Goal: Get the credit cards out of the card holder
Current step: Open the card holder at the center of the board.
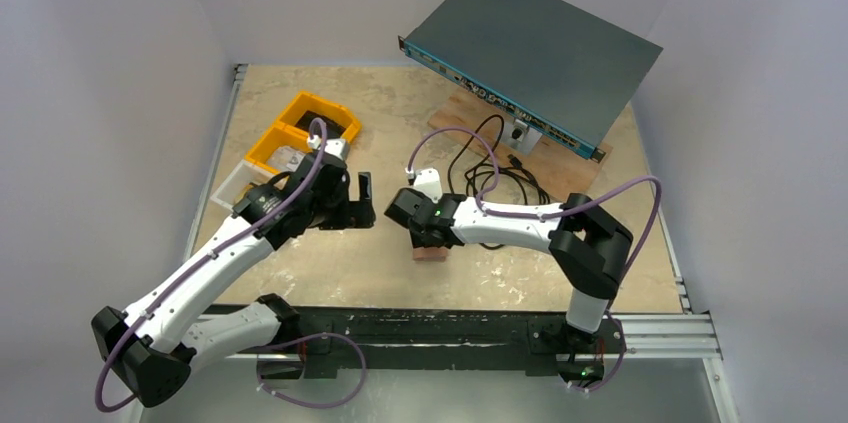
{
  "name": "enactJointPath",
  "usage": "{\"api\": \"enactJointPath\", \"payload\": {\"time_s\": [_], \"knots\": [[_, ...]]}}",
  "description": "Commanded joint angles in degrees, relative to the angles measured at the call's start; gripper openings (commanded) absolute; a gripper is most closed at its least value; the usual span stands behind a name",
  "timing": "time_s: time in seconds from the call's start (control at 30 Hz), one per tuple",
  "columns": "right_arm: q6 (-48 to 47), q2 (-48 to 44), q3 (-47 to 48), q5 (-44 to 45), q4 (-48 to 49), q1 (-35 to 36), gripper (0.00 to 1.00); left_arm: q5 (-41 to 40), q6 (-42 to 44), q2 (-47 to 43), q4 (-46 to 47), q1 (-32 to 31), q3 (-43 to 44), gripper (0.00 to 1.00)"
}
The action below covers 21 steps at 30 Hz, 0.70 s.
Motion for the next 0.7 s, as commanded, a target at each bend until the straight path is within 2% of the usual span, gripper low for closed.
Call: {"api": "enactJointPath", "payload": {"time_s": [0.0,0.4,0.53,0.67], "knots": [[0.96,0.77,0.77,3.15,0.82,0.00,0.43,2.03,-0.90,0.93,3.03,0.44,-0.45,1.00],[2.08,-0.55,-8.51,-1.94,10.55,-2.85,0.16,8.07,-2.60,4.42,8.06,0.32,-3.65,1.00],[2.48,-2.27,-11.16,-4.56,13.91,-3.30,0.01,11.55,-4.46,6.89,11.57,0.36,-5.11,1.00],[2.60,-4.10,-12.81,-7.12,17.22,-3.37,0.00,16.63,-7.68,10.91,16.74,0.36,-6.34,0.95]]}}
